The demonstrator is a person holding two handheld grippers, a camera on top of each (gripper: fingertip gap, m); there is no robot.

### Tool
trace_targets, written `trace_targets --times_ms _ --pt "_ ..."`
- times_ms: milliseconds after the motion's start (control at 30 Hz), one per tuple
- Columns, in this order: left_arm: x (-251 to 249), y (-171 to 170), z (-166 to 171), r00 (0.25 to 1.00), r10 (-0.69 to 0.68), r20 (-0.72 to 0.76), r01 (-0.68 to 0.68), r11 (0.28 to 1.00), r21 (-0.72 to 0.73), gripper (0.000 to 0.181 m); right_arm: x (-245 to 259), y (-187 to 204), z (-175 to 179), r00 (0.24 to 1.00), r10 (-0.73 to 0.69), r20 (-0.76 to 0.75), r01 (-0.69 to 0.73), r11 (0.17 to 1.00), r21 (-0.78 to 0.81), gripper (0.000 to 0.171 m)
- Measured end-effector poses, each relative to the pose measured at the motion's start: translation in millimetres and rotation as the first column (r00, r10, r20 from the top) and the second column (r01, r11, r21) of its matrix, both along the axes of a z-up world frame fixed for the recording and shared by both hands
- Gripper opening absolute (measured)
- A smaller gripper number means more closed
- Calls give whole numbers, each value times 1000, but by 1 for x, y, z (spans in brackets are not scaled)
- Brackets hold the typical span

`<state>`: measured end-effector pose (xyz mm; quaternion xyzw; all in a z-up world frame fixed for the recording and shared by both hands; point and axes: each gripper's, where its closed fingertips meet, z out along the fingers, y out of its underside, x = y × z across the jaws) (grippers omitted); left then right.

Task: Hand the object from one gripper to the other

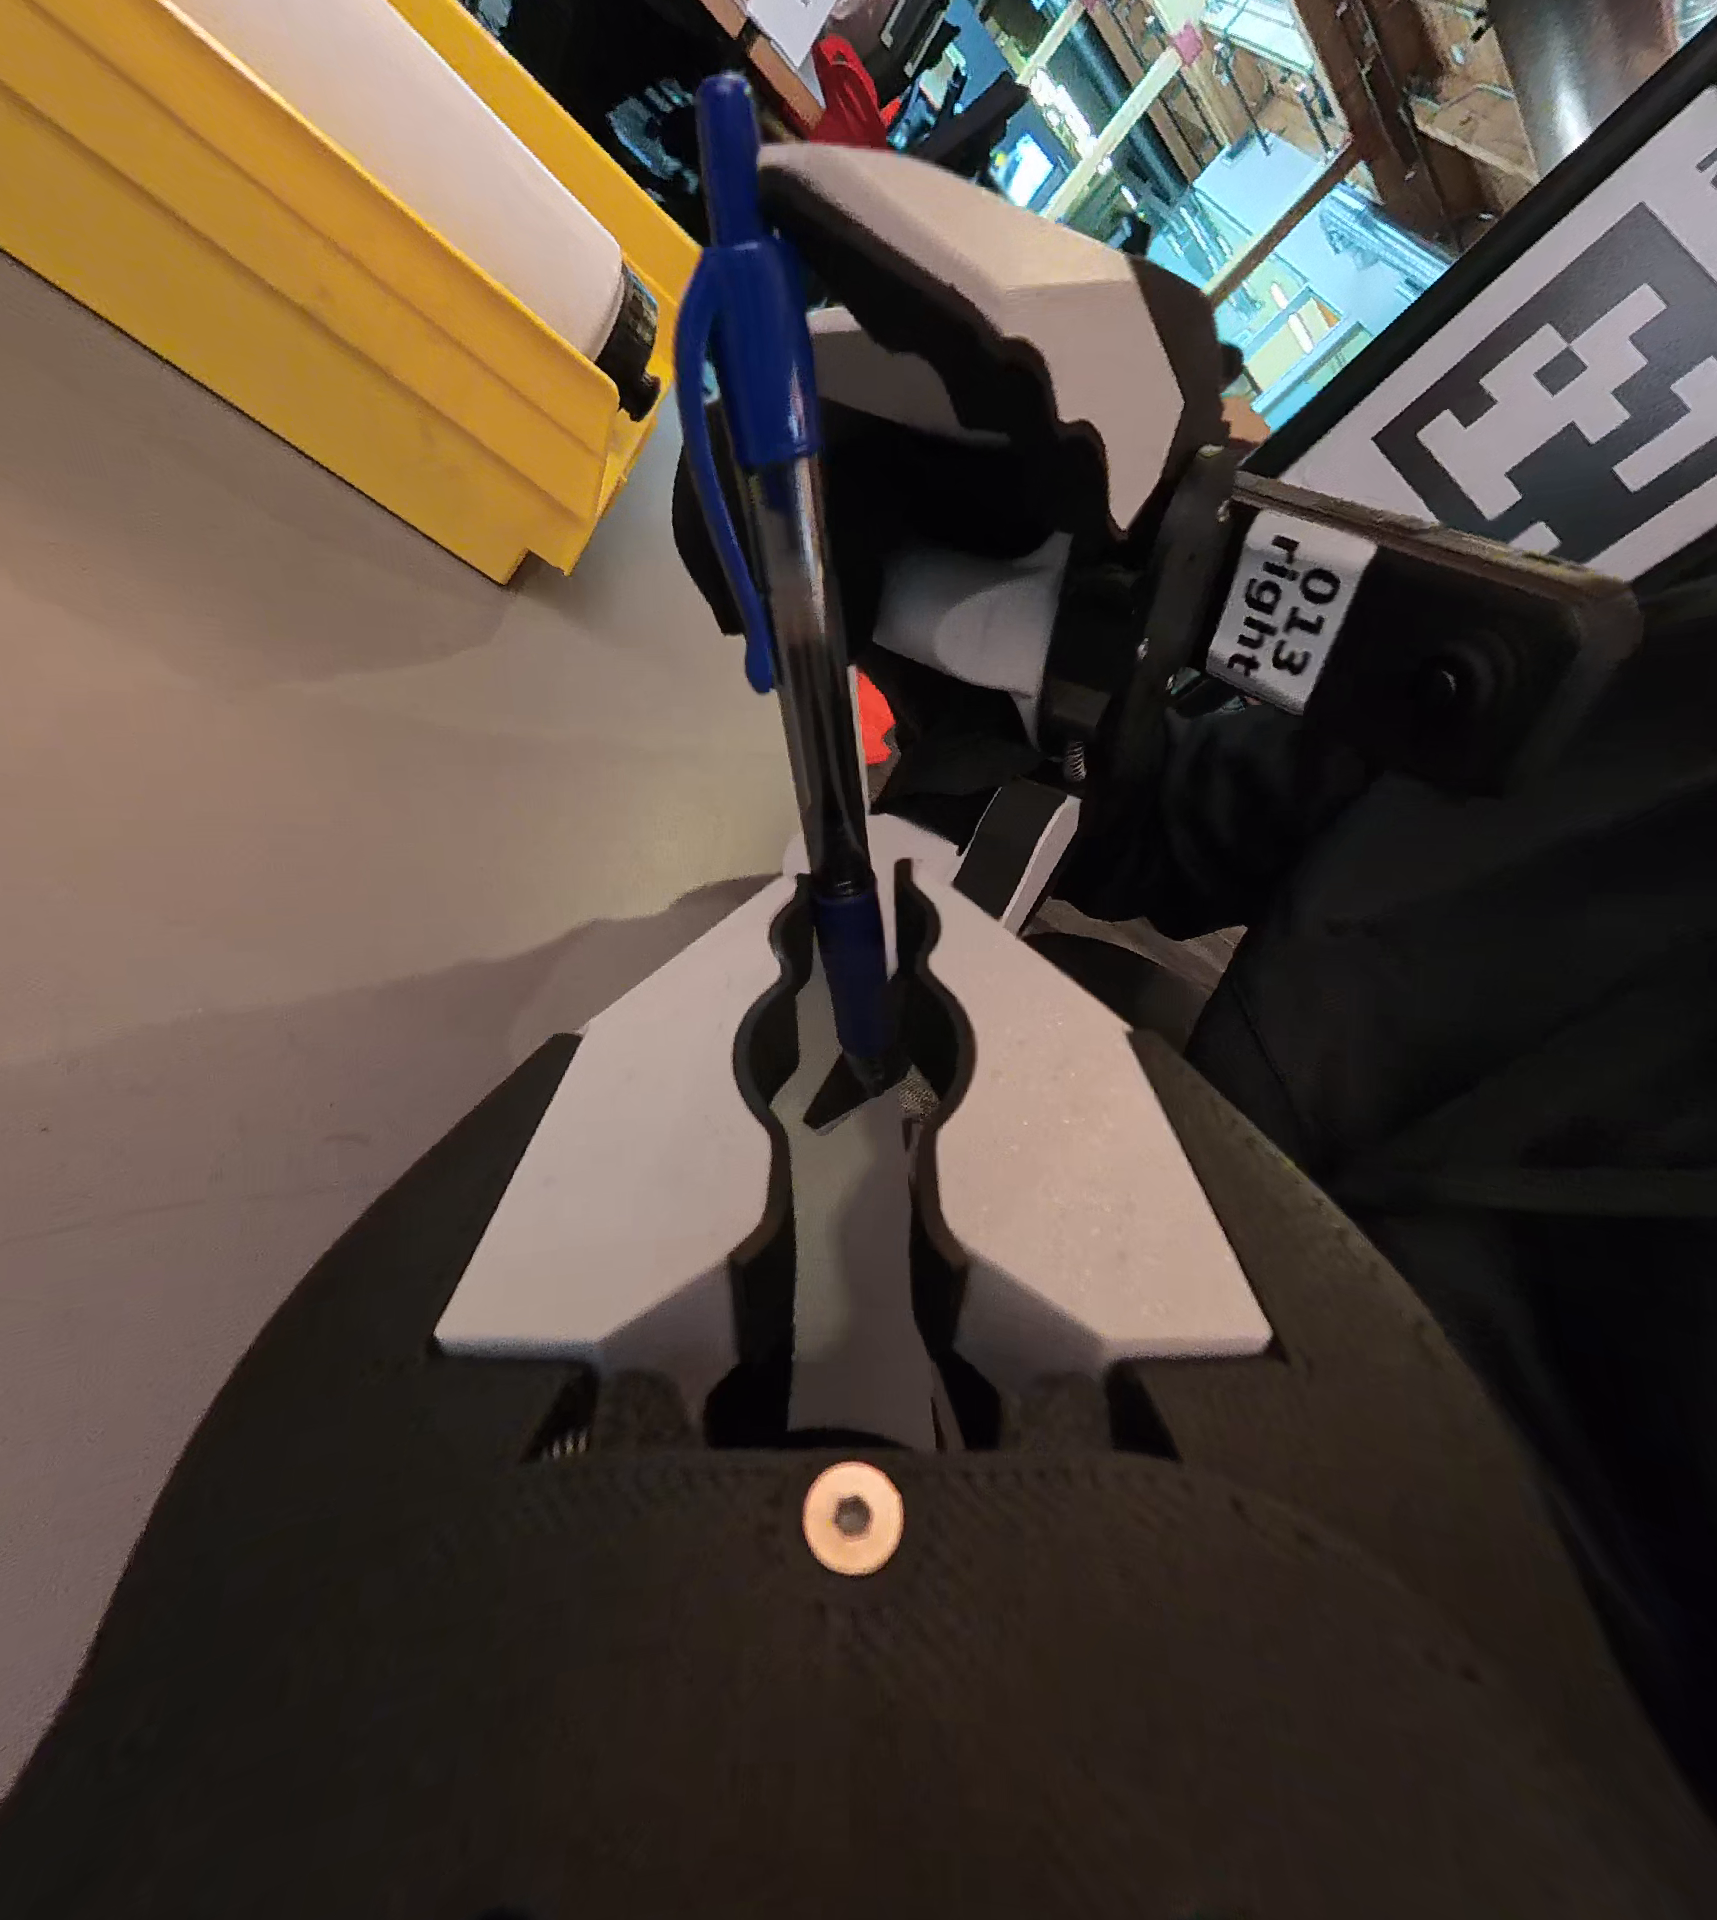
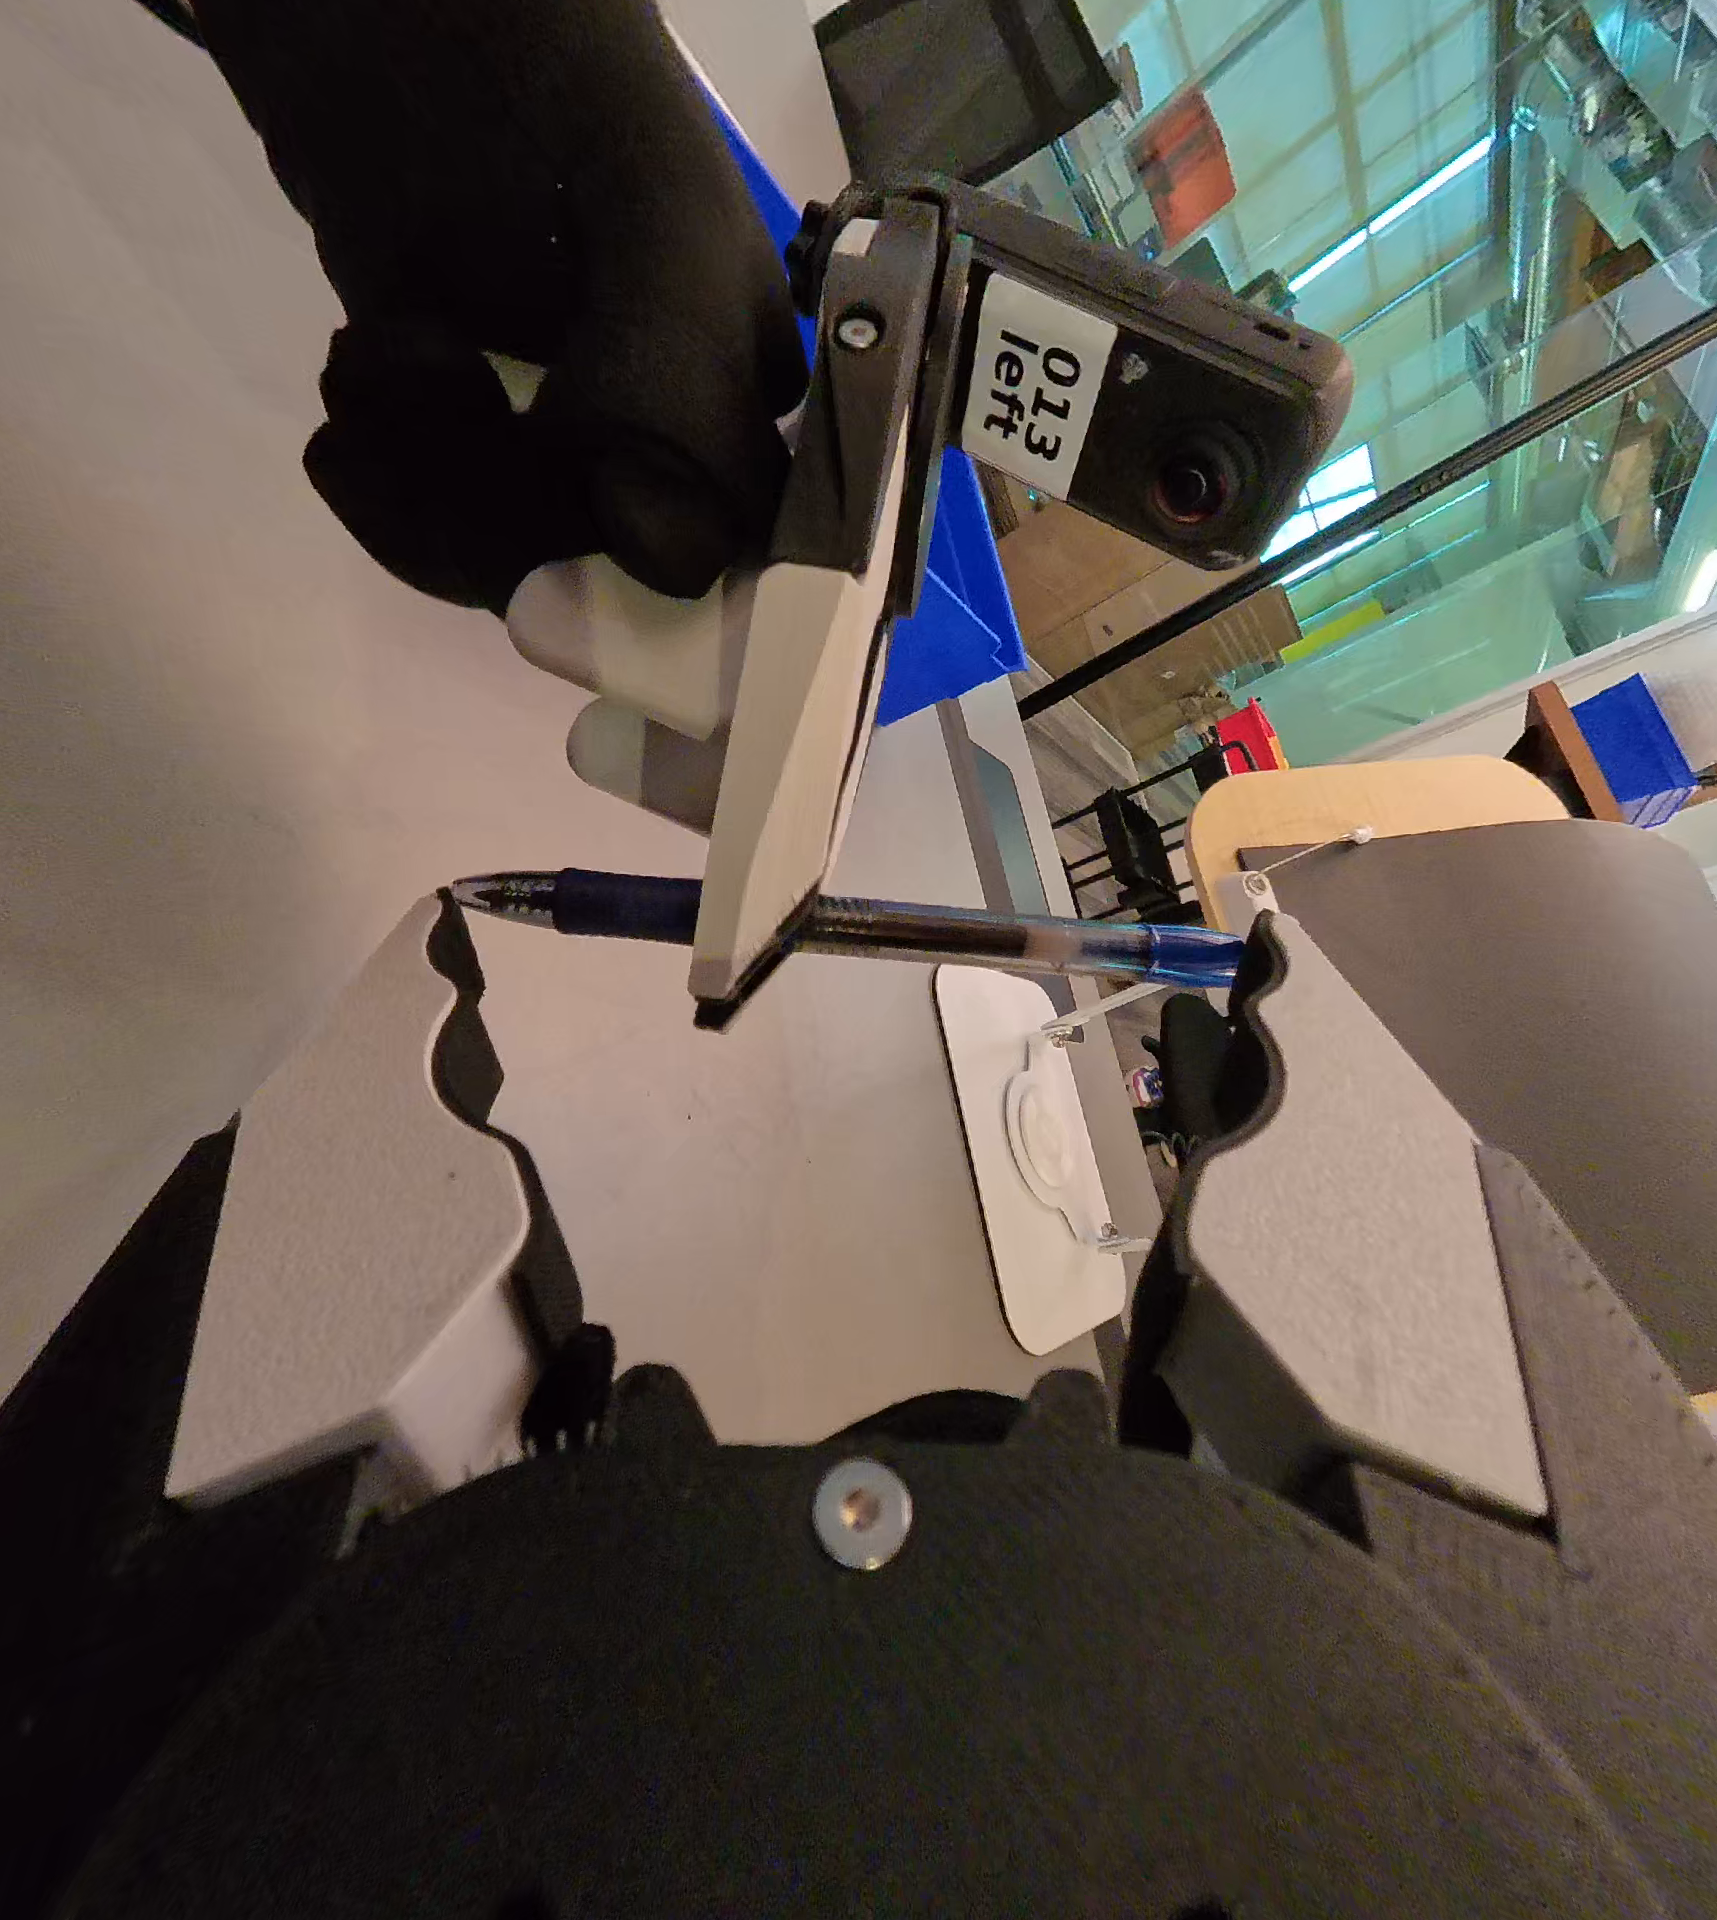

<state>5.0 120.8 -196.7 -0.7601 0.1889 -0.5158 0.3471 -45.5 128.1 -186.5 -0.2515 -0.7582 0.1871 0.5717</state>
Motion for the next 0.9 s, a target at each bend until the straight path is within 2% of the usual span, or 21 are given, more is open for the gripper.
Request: trace_targets --times_ms 133,300,500,600,667,700,800,867,900 --pt "0 1 9 1000 14 16 -15 999 36 25 1 2 3 1000 -5 -10 4 1000 -19 139" --pt "-8 8 20 994 89 -63 -77 982 171 44 4 4 7 999 -3 -32 0 997 -76 138" --pt "-15 7 25 935 193 -296 -40 890 454 66 11 3 24 996 30 -85 -47 979 -200 138" --pt "-14 4 36 912 230 -338 0 827 562 85 17 0 37 990 62 -128 -97 954 -282 138" --pt "-14 2 49 912 254 -321 6 776 631 92 24 -6 48 979 118 -169 -169 928 -331 107" --pt "-13 0 55 916 255 -309 13 754 657 95 27 -9 54 972 139 -190 -201 909 -364 104" --pt "-9 0 55 930 214 -299 33 761 648 94 28 -8 56 972 146 -185 -208 902 -379 102" --pt "-11 -3 34 944 139 -299 58 822 567 83 25 -3 38 986 121 -118 -156 922 -354 101" --pt "-17 -1 19 943 130 -307 48 859 510 82 26 -2 29 988 124 -92 -150 909 -389 100"
